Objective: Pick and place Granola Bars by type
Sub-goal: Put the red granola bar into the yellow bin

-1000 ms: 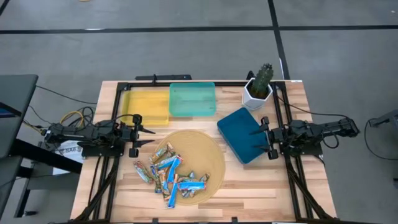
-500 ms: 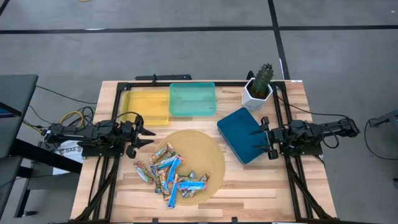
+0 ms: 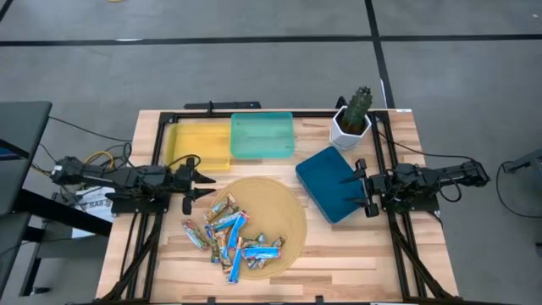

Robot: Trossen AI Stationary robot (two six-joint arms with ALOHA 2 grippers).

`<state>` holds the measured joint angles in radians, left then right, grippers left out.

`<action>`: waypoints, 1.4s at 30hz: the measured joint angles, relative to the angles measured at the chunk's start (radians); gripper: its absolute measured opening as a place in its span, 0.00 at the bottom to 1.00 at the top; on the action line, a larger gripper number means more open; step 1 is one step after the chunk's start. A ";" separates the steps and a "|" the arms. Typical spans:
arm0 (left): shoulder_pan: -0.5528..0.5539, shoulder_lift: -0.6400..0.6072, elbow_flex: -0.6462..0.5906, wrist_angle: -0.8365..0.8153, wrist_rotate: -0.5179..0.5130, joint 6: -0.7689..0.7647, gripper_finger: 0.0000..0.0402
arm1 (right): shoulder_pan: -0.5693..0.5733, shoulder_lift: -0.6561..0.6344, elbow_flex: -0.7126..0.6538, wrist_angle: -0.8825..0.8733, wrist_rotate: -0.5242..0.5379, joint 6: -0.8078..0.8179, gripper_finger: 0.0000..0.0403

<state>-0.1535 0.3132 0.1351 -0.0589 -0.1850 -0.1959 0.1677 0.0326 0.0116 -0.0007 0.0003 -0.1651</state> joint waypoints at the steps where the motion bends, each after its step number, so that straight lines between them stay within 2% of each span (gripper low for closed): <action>1: -0.017 0.043 0.024 -0.020 -0.009 0.003 0.35 | 0.000 0.000 0.000 0.000 0.000 0.000 0.61; 12: -0.263 0.494 0.297 -0.196 -0.014 0.047 0.35 | 0.000 0.000 0.000 0.000 0.000 0.000 0.61; 20: -0.463 0.716 0.456 -0.400 -0.014 0.105 0.35 | 0.000 0.000 0.000 0.000 0.000 0.000 0.61; 28: -0.621 0.833 0.499 -0.615 0.014 0.108 0.35 | 0.000 0.000 0.000 0.000 0.000 0.000 0.61; 31: -0.656 0.863 0.499 -0.642 0.036 0.087 0.35 | 0.000 0.000 0.000 0.000 0.000 0.000 0.61; 42: -0.654 0.941 0.499 -0.640 0.032 0.077 0.35 | 0.000 0.000 0.000 0.000 0.000 0.000 0.61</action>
<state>-0.8079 1.2541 0.6342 -0.6987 -0.1527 -0.1194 0.1677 0.0323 0.0115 -0.0006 0.0006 -0.1651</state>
